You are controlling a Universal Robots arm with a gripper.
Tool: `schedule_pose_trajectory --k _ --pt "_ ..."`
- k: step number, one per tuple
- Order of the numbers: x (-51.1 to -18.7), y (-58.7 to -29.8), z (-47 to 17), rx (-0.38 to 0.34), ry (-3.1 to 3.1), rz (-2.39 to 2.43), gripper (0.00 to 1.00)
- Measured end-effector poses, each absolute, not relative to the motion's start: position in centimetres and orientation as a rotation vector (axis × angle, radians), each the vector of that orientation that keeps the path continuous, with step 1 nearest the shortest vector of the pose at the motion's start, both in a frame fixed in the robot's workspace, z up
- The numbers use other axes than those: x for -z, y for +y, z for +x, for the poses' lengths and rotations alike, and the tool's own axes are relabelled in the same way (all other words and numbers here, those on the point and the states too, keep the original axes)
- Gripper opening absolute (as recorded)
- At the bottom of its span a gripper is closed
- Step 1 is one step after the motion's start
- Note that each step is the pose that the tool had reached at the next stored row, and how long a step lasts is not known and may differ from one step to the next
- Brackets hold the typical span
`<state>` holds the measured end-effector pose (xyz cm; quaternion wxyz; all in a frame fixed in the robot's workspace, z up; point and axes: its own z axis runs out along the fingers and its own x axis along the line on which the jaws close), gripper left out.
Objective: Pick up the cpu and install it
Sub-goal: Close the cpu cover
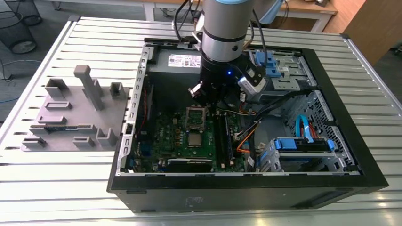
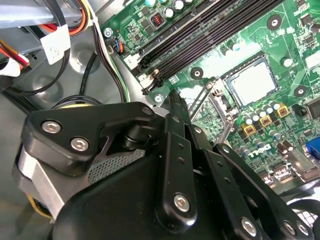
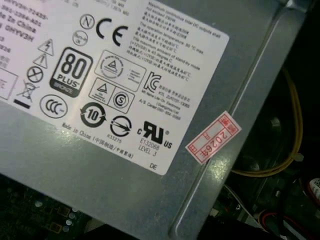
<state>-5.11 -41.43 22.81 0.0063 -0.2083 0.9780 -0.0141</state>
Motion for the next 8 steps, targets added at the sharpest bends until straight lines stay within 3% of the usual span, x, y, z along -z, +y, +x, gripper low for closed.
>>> schedule_pose_trajectory --k 8 --pt "-22.95 -41.42 -5.15 0.044 3.055 -0.672 0.11"
